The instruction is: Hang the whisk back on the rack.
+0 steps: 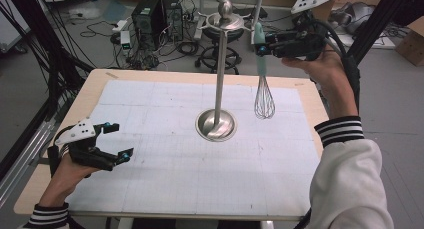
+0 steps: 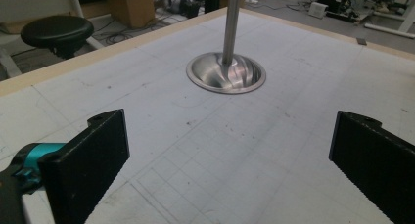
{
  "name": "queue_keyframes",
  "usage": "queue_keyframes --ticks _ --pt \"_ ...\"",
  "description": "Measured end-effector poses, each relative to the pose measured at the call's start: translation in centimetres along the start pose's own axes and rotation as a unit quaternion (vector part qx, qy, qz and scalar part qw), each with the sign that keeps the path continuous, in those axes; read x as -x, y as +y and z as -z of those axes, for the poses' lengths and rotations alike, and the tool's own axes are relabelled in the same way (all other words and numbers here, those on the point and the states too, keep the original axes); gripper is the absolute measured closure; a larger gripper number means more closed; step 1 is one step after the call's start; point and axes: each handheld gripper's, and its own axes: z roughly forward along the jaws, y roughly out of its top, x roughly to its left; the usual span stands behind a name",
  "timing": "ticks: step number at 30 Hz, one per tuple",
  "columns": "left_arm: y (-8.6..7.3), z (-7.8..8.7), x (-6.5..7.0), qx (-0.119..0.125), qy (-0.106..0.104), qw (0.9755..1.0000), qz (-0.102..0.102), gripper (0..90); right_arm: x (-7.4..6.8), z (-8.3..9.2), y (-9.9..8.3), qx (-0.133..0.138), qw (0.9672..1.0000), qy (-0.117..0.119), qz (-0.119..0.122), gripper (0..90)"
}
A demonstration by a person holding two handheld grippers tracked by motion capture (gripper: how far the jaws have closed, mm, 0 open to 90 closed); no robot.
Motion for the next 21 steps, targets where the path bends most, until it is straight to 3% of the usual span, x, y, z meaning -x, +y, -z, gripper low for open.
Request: queue_keyframes --ticks 21 --pt "0.0 0.3 -0.1 0.002 0.003 1.0 -0.001 1.7 0.3 -1.9 0.5 -0.01 0.9999 0.007 0.005 66.2"
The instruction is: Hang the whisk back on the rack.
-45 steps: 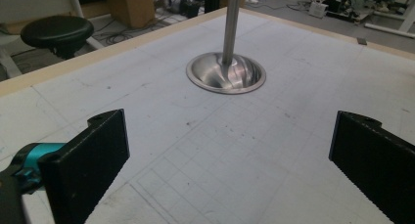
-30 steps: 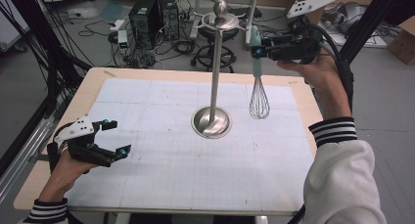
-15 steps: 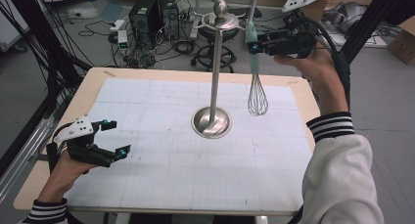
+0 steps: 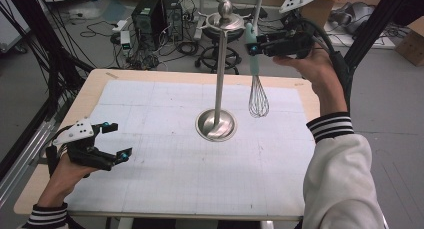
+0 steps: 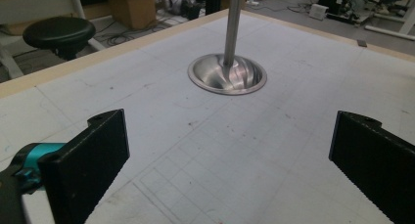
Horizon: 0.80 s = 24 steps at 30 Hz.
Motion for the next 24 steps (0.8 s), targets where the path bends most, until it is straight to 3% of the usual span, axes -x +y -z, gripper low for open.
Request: queue_keyframes --ticks 18,24 --pt "-0.12 0.25 -0.02 -0.002 0.004 1.0 0.002 1.7 -0.06 -0.68 -0.58 0.009 1.0 -0.001 -0.001 64.3" --pt "-0.08 0.32 0.01 -0.001 0.003 1.0 0.0 1.7 -0.54 -0.6 -0.66 0.015 0.9996 -0.025 0.003 53.3"
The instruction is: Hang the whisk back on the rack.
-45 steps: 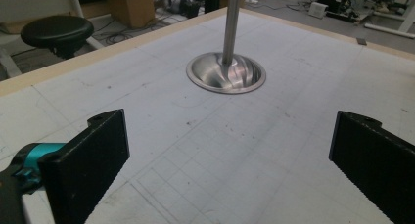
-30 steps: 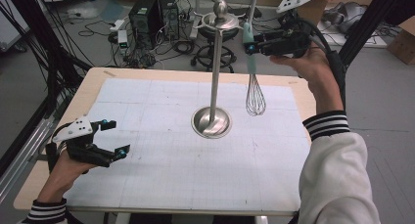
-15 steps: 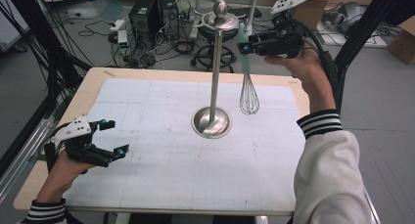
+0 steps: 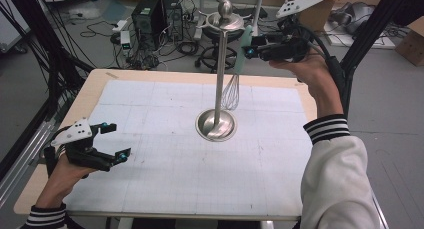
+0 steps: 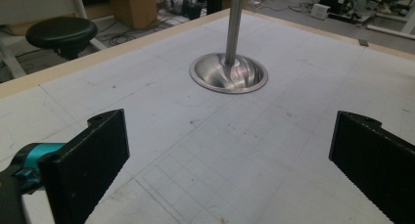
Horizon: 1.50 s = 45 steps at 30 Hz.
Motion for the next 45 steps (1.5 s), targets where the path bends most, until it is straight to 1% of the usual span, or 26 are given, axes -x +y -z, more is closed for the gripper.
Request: queue_keyframes --ticks 2,4,8,9,10,11,12,14,15,17,19,20,21,22,24,26,27,29,30,31,32,33,39,40,41,45 --pt "0.0 0.0 0.0 0.001 0.001 1.0 0.001 1.7 -0.1 0.1 -0.1 0.0 1.0 -0.003 0.001 51.3" --pt "0.1 -0.1 0.0 0.001 0.001 1.0 0.001 1.7 -0.3 0.3 -0.4 0.003 1.0 -0.004 -0.003 50.2" --pt "0.2 -0.3 -0.1 0.001 -0.001 1.0 0.0 1.7 -0.6 0.8 -1.4 0.008 0.9999 -0.003 -0.011 45.7" --pt "0.2 -0.3 -0.1 0.003 -0.001 1.0 0.0 1.7 -0.6 1.0 -1.7 0.007 0.9999 -0.004 -0.012 43.3" --pt "0.2 -0.4 -0.1 0.002 -0.001 1.0 0.0 1.7 -0.7 1.2 -2.0 0.007 0.9998 -0.008 -0.018 40.3" --pt "0.2 -0.4 -0.1 0.003 -0.001 1.0 0.001 1.7 -0.7 1.4 -2.3 0.009 0.9997 -0.012 -0.02 38.9" --pt "0.2 -0.4 -0.1 0.003 0.0 1.0 0.001 1.7 -0.8 1.6 -2.7 0.009 0.9996 -0.011 -0.023 37.0" --pt "0.3 -0.4 -0.2 0.004 0.0 1.0 0.002 1.7 -0.9 2.1 -3.3 0.012 0.9995 -0.013 -0.026 27.9" --pt "0.3 -0.4 -0.2 0.004 -0.001 1.0 0.001 1.7 -1.0 2.3 -3.7 0.013 0.9995 -0.011 -0.026 23.5" --pt "0.3 -0.5 -0.2 0.004 -0.002 1.0 0.0 1.8 -1.3 2.6 -4.5 0.015 0.9995 -0.016 -0.024 14.9" --pt "0.3 -0.6 -0.2 0.002 -0.001 1.0 0.0 1.7 -1.6 2.9 -5.4 0.015 0.9995 -0.014 -0.024 8.7" --pt "0.3 -0.6 -0.2 0.001 -0.001 1.0 -0.001 1.7 -1.8 3.0 -5.8 0.015 0.9996 -0.016 -0.019 6.4" --pt "0.3 -0.7 -0.2 0.0 -0.003 1.0 -0.001 1.7 -2.1 3.0 -6.3 0.011 0.9996 -0.012 -0.021 1.3" --pt "0.3 -0.7 -0.1 -0.001 -0.002 1.0 -0.002 1.7 -2.3 3.1 -6.7 0.011 0.9997 -0.007 -0.018 0.7" --pt "0.3 -0.7 0.0 -0.002 -0.003 1.0 -0.003 1.7 -2.7 3.2 -7.6 0.012 0.9997 -0.006 -0.021 0.6" --pt "0.3 -0.7 0.0 -0.001 -0.002 1.0 -0.003 1.7 -2.9 3.2 -8.5 0.016 0.9996 -0.014 -0.02 0.5" --pt "0.3 -0.7 0.0 -0.001 -0.002 1.0 -0.003 1.7 -3.1 3.3 -8.9 0.015 0.9994 -0.014 -0.026 0.5" --pt "0.3 -0.7 0.0 -0.001 -0.002 1.0 -0.003 1.7 -3.4 3.2 -9.8 0.016 0.9991 -0.024 -0.031 0.5" --pt "0.3 -0.7 0.0 -0.002 -0.002 1.0 -0.003 1.7 -3.6 3.3 -10.3 0.016 0.9991 -0.022 -0.034 0.4" --pt "0.3 -0.7 0.0 -0.002 -0.002 1.0 -0.003 1.7 -3.8 3.2 -10.7 0.013 0.9989 -0.026 -0.036 0.4" --pt "0.3 -0.8 0.0 -0.002 -0.003 1.0 -0.003 1.7 -4.0 3.2 -11.1 0.012 0.9989 -0.03 -0.033 0.5" --pt "0.3 -0.8 0.0 -0.002 -0.004 1.0 -0.004 1.7 -4.1 3.3 -11.5 0.013 0.999 -0.026 -0.034 0.5" --pt "0.3 -1.0 0.1 -0.001 -0.007 1.0 -0.004 1.7 -5.0 3.6 -13.5 0.023 0.9984 -0.034 -0.038 0.4" --pt "0.3 -1.1 0.2 -0.002 -0.008 1.0 -0.003 1.7 -5.2 3.6 -13.9 0.027 0.9984 -0.03 -0.041 0.4" --pt "0.3 -1.1 0.2 -0.003 -0.008 0.9999 -0.006 1.7 -5.4 3.6 -14.2 0.027 0.9982 -0.032 -0.043 0.4" --pt "0.4 -1.2 0.3 -0.004 -0.01 0.9999 -0.006 1.7 -5.8 3.6 -15.4 0.029 0.9978 -0.037 -0.048 0.4"
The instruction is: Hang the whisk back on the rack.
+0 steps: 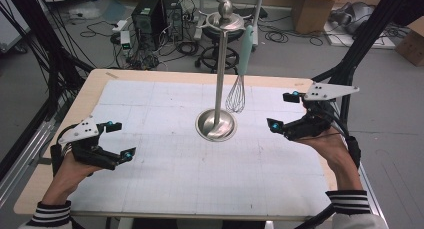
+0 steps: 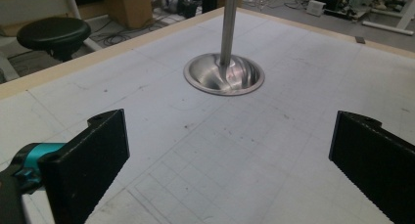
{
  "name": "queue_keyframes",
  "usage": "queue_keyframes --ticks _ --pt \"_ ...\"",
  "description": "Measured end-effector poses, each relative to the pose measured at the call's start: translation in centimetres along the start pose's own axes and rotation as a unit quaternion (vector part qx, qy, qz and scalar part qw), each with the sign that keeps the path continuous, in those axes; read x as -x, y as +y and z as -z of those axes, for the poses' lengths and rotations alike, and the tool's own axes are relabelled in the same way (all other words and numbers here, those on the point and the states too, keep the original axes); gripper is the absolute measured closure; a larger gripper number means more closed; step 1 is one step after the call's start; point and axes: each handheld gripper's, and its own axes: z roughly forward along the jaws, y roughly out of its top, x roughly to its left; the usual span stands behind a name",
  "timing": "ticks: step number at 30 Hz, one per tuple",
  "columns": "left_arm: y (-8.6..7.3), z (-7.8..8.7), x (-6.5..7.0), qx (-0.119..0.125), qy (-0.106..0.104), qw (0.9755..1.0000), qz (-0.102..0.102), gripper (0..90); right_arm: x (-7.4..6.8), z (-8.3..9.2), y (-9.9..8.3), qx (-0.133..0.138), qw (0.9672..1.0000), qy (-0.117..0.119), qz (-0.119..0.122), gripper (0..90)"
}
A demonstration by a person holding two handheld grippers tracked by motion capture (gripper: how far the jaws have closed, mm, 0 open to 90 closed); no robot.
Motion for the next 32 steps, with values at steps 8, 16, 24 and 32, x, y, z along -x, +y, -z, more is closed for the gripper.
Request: queue_keyframes --ticks 8,16,24,32 --pt "0.0 0.1 0.1 0.002 -0.001 1.0 0.001 1.7 -0.8 -0.6 -3.0 0.007 1.0 -0.006 -0.004 0.4" --pt "-0.1 0.2 0.2 0.005 -0.003 1.0 0.001 1.7 -1.3 -0.7 -6.5 0.032 0.9991 -0.017 -0.02 0.4" --pt "-0.3 0.0 0.2 0.003 -0.002 1.0 0.002 1.7 -1.6 -0.9 -9.2 0.046 0.9978 -0.035 -0.032 0.4" --pt "-0.2 -0.1 0.1 0.0 -0.002 1.0 0.002 1.7 -1.8 -1.1 -10.1 0.048 0.9972 -0.047 -0.035 0.4"
